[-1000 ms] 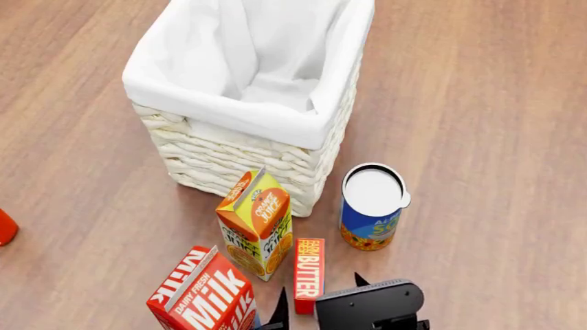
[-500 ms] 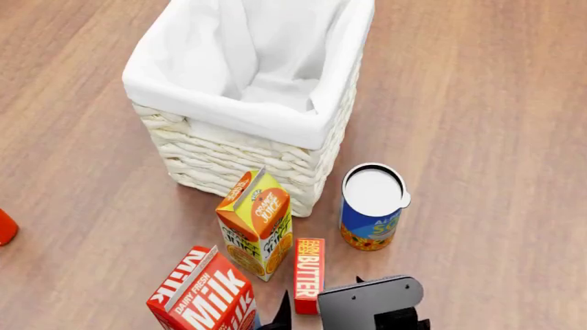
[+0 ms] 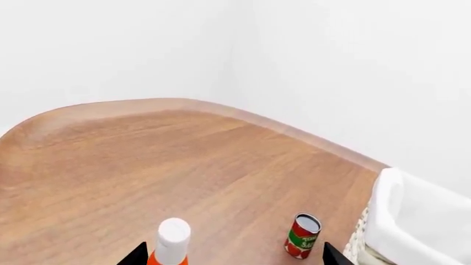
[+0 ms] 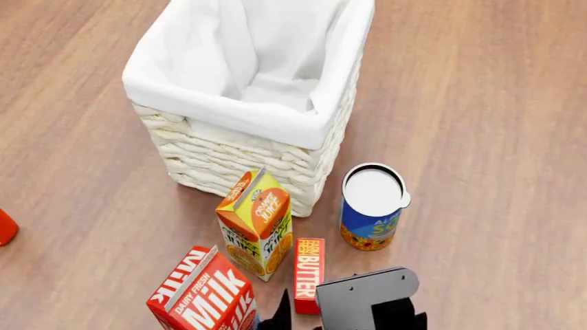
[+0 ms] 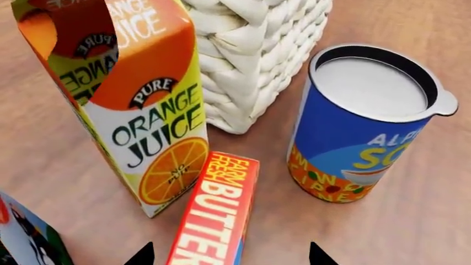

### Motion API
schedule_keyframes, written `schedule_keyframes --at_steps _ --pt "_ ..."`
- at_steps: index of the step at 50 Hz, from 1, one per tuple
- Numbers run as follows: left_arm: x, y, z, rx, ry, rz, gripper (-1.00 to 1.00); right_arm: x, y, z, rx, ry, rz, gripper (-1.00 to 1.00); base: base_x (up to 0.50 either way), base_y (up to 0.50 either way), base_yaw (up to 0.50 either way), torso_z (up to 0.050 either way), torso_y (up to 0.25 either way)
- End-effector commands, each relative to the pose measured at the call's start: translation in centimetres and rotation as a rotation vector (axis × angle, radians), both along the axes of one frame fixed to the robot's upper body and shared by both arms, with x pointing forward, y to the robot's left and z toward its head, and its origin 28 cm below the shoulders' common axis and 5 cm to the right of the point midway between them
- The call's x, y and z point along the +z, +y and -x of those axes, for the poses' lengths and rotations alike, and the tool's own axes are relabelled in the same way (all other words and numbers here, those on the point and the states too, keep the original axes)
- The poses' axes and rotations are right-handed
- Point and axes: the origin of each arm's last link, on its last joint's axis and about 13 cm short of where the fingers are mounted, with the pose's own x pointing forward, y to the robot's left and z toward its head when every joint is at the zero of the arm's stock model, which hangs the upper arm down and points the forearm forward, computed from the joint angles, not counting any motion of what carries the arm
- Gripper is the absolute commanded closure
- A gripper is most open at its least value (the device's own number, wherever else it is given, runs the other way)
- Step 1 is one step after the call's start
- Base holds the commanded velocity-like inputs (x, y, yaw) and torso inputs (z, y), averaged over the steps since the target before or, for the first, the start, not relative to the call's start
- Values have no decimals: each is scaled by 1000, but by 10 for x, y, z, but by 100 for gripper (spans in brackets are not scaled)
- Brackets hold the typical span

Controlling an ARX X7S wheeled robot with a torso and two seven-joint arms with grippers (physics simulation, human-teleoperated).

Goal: Pick up the butter and put it in the basket.

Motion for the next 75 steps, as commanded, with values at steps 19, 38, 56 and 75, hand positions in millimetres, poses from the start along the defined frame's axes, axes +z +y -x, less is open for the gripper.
schedule_keyframes --at_steps 19,38,56,75 --pt "5 0 6 -5 -14 13 -100 -4 -2 -8 4 38 9 -100 0 0 0 0 0" --pt "9 0 9 -3 -26 23 -100 -3 -1 -11 21 32 13 100 0 0 0 0 0" --pt "10 0 11 -4 -31 22 -100 7 -1 19 -6 -53 -7 100 1 0 0 0 0" --pt "7 0 4 -4 -27 22 -100 46 -12 101 -71 -213 59 100 0 0 0 0 1"
